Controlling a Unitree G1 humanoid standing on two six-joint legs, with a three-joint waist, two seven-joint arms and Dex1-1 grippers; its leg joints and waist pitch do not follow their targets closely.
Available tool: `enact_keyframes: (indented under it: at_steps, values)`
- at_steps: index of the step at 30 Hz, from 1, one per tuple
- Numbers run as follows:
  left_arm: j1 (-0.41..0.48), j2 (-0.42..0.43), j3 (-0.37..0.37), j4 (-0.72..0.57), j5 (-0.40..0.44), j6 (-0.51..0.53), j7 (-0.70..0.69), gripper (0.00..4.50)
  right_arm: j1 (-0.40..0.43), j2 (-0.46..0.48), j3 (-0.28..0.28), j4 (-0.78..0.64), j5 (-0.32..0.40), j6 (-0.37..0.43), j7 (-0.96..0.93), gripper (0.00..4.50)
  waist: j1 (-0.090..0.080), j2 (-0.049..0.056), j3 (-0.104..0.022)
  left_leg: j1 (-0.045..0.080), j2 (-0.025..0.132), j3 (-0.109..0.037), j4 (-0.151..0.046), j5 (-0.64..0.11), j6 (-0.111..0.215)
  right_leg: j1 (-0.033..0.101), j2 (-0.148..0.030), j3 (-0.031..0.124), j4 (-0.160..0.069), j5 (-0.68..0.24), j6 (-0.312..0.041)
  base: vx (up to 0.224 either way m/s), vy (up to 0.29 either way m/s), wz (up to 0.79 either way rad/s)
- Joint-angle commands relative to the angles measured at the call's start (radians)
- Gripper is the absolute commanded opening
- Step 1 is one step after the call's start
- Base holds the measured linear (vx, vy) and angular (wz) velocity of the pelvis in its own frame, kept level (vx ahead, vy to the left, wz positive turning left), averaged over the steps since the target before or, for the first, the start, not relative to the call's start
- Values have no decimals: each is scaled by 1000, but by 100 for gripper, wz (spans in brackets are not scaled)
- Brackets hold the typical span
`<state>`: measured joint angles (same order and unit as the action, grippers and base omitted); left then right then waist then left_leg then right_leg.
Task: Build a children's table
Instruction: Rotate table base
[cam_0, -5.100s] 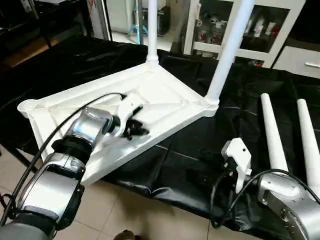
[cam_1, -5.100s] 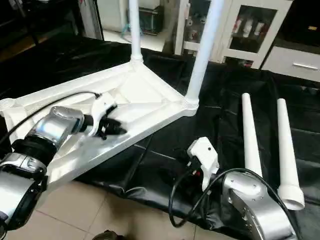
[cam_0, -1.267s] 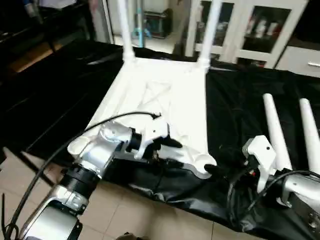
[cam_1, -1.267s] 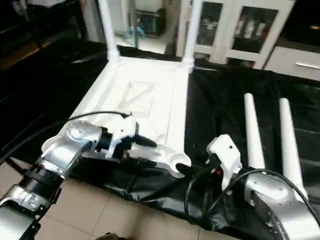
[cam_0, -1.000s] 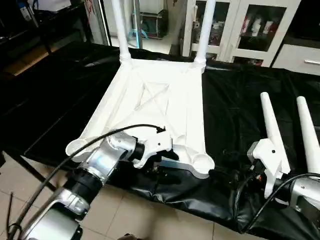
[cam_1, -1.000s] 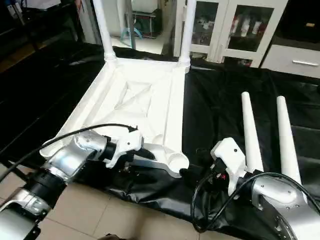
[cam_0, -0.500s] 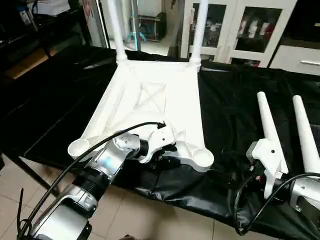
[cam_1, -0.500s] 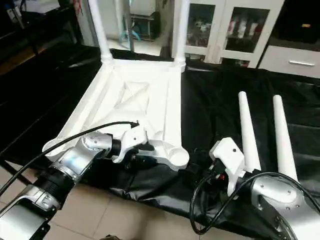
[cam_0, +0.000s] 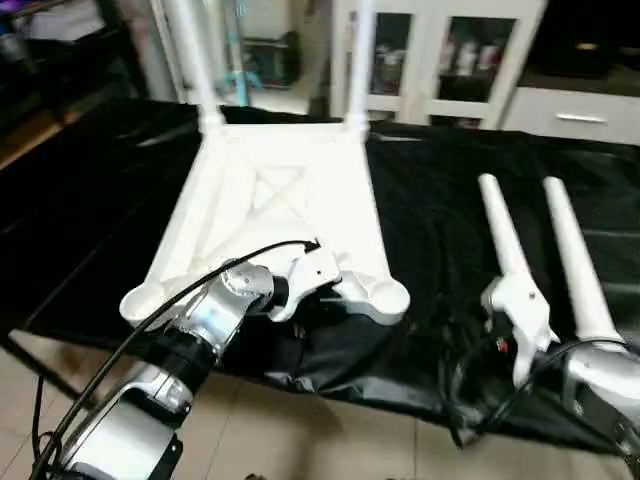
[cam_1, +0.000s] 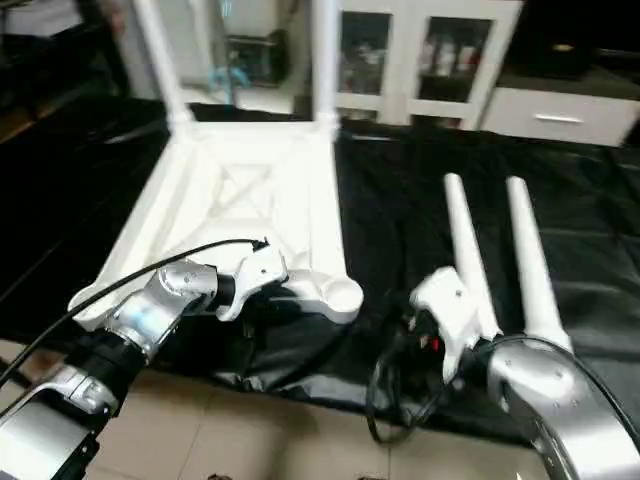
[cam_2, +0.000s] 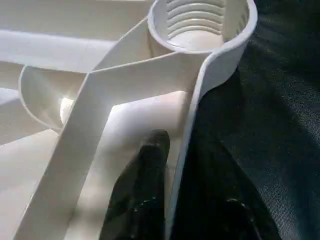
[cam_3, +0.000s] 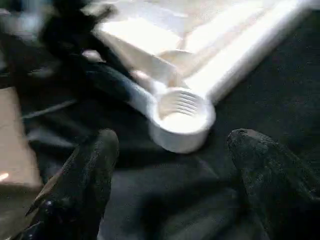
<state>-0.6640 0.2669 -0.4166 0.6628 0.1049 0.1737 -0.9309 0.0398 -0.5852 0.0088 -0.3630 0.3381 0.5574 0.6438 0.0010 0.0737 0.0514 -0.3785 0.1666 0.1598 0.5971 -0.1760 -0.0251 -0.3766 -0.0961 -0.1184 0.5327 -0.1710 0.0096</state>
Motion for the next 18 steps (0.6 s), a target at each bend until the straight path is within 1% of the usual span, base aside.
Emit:
enact_keyframes:
  at_steps: [1, 2, 3, 4, 5, 6, 7, 8, 9, 10, 11, 12, 13, 14, 15, 16, 17, 18]
  values:
    - [-2, 12, 17, 38, 22, 36, 55, 53, -19, 10, 0, 23, -24, 3, -41, 384, -9, 6, -25, 12, 89, -69, -159, -870, -76, 54, -40, 6, -27, -484, -47, 0, 0, 0]
    - [-6, 15, 27, 48, 25, 50, 80, 53, -34, 24, -1, 38, -31, 4, -61, 384, 12, 9, -9, -59, 114, -63, -250, -1005, -106, 114, -17, 16, 132, -302, -72, -91, 5, -7]
    - [-13, 24, 46, 65, 28, 69, 116, 45, -48, 40, -4, 48, -26, 6, -76, 384, 60, 3, -29, -51, 83, -18, -249, -953, -94, 96, -1, 45, 168, -204, -59, -91, 5, -7]
    - [-13, 24, 47, 66, 28, 70, 118, 45, -49, 40, -4, 48, -26, 7, -77, 384, 12, -60, -49, 9, 60, -26, -178, -790, -67, 65, -36, 93, 115, -370, -35, -43, -59, -10]
    - [-20, 31, 63, 81, 34, 82, 150, 35, -60, 51, -6, 57, -27, 7, -89, 384, 38, -90, -47, 21, -15, -47, 62, -203, -13, -7, -161, 145, -79, -912, -21, 49, -93, -21]
    - [-24, 37, 69, 89, 39, 83, 162, 33, -64, 53, -4, 61, -29, 8, -90, 384, 48, -83, -50, -32, -7, -61, 41, -98, 3, 48, -158, 140, -45, -848, -22, 49, -93, -21]
    - [-29, 45, 73, 99, 44, 82, 174, 31, -68, 55, -1, 64, -31, 9, -91, 384, 54, -89, -42, -58, 0, -60, 8, -62, -5, 64, -137, 116, -32, -789, -12, 75, -51, -41]
    - [-39, 60, 76, 116, 52, 75, 186, 29, -71, 57, 4, 67, -32, 11, -90, 384, 58, -58, -52, -40, 25, -70, -52, -117, -18, 42, -82, 87, -9, -579, -31, 53, -22, -32]
    - [-41, 62, 76, 119, 53, 74, 187, 29, -71, 57, 5, 67, -32, 11, -90, 384, 37, -56, -54, -29, 36, -74, -63, -208, -21, 41, -61, 76, 6, -435, -64, 53, -22, -32]
    - [-45, 66, 77, 126, 55, 73, 190, 25, -74, 59, 8, 69, -36, 11, -89, 384, 31, -44, -61, -22, 44, -73, -69, -232, -10, 48, -66, 75, 7, -347, -113, 0, 0, 0]
    - [-50, 72, 76, 136, 58, 62, 192, 18, -76, 61, 9, 72, -38, 11, -88, 384, 27, -44, -64, -23, 45, -71, -69, -225, -2, 51, -65, 72, 6, -305, -133, 0, 0, 0]
    - [-60, 86, 74, 158, 62, 30, 189, 14, -80, 64, 11, 76, -43, 11, -88, 384, 24, -43, -62, -23, 46, -67, -71, -217, 8, 51, -62, 70, 3, -246, -161, 0, 0, 0]
    - [-61, 91, 70, 162, 67, 13, 188, 10, -81, 63, 11, 76, -43, 11, -88, 384, 20, -45, -64, -19, 45, -61, -70, -217, 16, 51, -62, 71, 1, -214, -181, 0, 0, 0]
    - [-62, 95, 68, 166, 70, 0, 188, 6, -82, 63, 11, 77, -43, 11, -88, 384, 18, -48, -63, -16, 44, -55, -68, -208, 29, 52, -64, 72, -1, -200, -194, 0, 0, 0]
    - [-61, 107, 55, 174, 79, -56, 173, 2, -83, 63, 11, 78, -44, 11, -88, 384, 19, -49, -64, -16, 43, -53, -67, -198, 37, 52, -65, 72, -3, -194, -199, 0, 0, 0]
    - [-61, 107, 55, 174, 79, -56, 173, 2, -83, 63, 11, 78, -44, 11, -88, 384, 20, -46, -67, -12, 46, -51, -67, -173, 49, 51, -66, 72, 0, -166, -212, 0, 0, 0]
    - [-60, 125, 39, 190, 96, -144, 161, 2, -90, 61, 13, 84, -45, 11, -90, 384, 22, -47, -67, -7, 50, -49, -66, -158, 62, 47, -64, 73, 0, -135, -225, 0, 0, 0]
    - [-56, 132, 35, 195, 95, -192, 143, 2, -92, 60, 13, 85, -45, 12, -90, 384, 24, -46, -67, -7, 51, -49, -66, -153, 67, 48, -64, 73, 2, -123, -231, 0, 0, 0]
